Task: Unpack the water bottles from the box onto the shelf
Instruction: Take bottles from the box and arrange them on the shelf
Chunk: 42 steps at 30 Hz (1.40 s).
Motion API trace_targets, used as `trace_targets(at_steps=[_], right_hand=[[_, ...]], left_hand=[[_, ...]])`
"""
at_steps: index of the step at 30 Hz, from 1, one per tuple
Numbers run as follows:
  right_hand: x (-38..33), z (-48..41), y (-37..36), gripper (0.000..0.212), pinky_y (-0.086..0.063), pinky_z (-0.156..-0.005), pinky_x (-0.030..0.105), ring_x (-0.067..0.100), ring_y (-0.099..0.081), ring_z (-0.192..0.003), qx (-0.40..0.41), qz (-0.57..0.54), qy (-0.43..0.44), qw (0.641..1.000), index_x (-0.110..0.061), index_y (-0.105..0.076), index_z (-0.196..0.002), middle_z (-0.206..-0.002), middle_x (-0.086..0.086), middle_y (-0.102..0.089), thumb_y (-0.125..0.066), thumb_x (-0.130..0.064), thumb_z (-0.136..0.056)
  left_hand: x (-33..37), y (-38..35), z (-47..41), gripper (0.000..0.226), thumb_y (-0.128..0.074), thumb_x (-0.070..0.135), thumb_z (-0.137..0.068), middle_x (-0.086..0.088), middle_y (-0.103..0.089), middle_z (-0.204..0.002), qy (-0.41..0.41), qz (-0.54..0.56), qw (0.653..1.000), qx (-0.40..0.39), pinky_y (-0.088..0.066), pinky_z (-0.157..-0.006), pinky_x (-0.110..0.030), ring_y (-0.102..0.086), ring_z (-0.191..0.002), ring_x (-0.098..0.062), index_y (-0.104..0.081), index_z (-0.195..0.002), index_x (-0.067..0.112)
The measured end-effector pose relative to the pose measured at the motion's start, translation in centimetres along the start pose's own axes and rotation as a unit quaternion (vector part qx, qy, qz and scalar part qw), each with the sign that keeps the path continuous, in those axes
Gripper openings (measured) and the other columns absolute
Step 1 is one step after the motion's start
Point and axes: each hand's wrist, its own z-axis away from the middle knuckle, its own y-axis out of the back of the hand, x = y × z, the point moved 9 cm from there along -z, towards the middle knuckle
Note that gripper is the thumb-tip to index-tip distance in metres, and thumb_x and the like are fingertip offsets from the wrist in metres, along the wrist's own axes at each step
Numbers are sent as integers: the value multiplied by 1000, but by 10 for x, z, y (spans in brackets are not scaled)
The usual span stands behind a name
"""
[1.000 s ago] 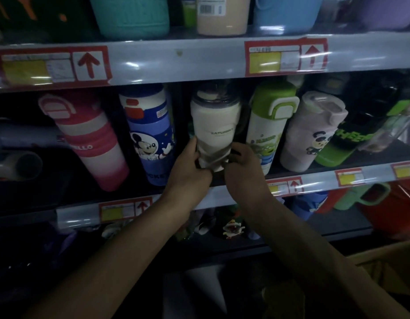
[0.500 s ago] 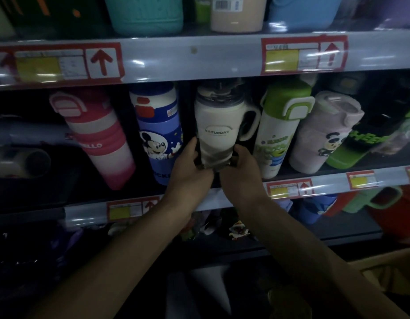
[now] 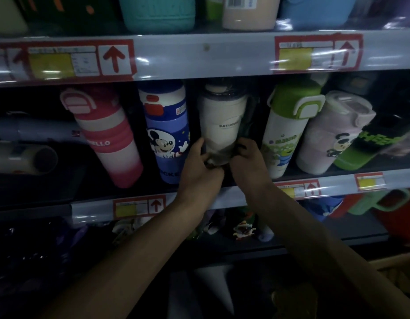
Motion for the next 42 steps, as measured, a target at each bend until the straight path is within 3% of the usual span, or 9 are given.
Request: trace_targets(at_steps=[4, 11, 17, 20, 24, 27, 33, 37, 42], right_hand=[[-2, -5, 2, 53, -44, -55, 10, 13, -57, -82, 18, 7, 4, 1000, -3, -47, -144, -124, 19, -63, -45, 8, -93], [-7, -1, -2, 49, -57, -92, 47, 30, -69, -104, 21, -4, 25, 999, -6, -64, -129, -109, 13, -73, -43, 10, -88], [-6, -3, -3, 48, -58, -91, 51, 31, -69, -100, 31, -5, 26, 999, -7, -64, -128, -107, 12, -73, -45, 3, -84], [-8, -2, -3, 51, -55, -97, 50, 27, -66, -108, 46, -2, 24, 999, -6, -60, -132, -116, 12, -70, -47, 1, -83], [-5, -2, -3, 56, -51, -102, 52, 29, -60, -119, 61, -10, 18, 998, -10, -48, -144, -130, 13, -64, -48, 2, -90], [-6, -4, 1, 54, -53, -100, 45, 29, -61, -117, 64, -9, 28, 998, -8, -51, -143, -129, 14, -65, -48, 2, -90], [-3, -9, 11, 51, -39, -53, 14, 13, -55, -75, 54, -15, 27, 998, -6, -58, -136, -104, 12, -68, -42, 11, -91], [0, -14, 11, 35, -35, -60, 28, 18, -47, -65, 52, -35, 19, 998, -4, -66, -108, -72, 5, -59, -41, 13, -89], [-3, -13, 7, 31, -42, -66, 31, 19, -55, -72, 32, -35, 21, 999, -8, -64, -100, -75, 0, -64, -43, 11, -86]], left_hand=[[2, -1, -3, 59, -59, -7, -90, 30, -58, -90, -9, -30, 1000, -1, -46, -72, -1, -55, -77, 25, -46, -106, 49], [0, -5, -5, 63, -53, -11, -87, 24, -63, -104, -11, -29, 1000, -4, -49, -91, -14, -57, -95, 14, -50, -131, 35], [-1, -3, -4, 63, -54, -12, -87, 26, -62, -105, -18, -35, 999, 7, -47, -89, -14, -57, -95, 13, -47, -126, 37], [3, -4, -8, 76, -58, -4, -90, 21, -54, -129, -35, -48, 998, 10, -40, -103, -18, -51, -118, 3, -36, -154, 31], [3, -4, -17, 71, -69, 15, -92, 8, -58, -142, -45, -30, 998, 32, -43, -113, -36, -54, -128, -9, -37, -154, 29], [2, -4, -17, 61, -67, 12, -94, 9, -63, -135, -48, -10, 998, 50, -47, -111, -38, -58, -123, -8, -45, -148, 30], [-6, -2, -6, 74, -56, -11, -81, 13, -68, -124, -21, -12, 999, 41, -51, -107, -36, -62, -116, -4, -52, -143, 29], [-7, 0, 2, 59, -55, -8, -82, 10, -71, -114, -14, -27, 998, 58, -53, -102, -41, -65, -109, -9, -58, -130, 27], [-8, 1, 9, 62, -60, -2, -86, 14, -70, -116, -14, -39, 997, 69, -54, -99, -35, -65, -109, -7, -54, -137, 34]])
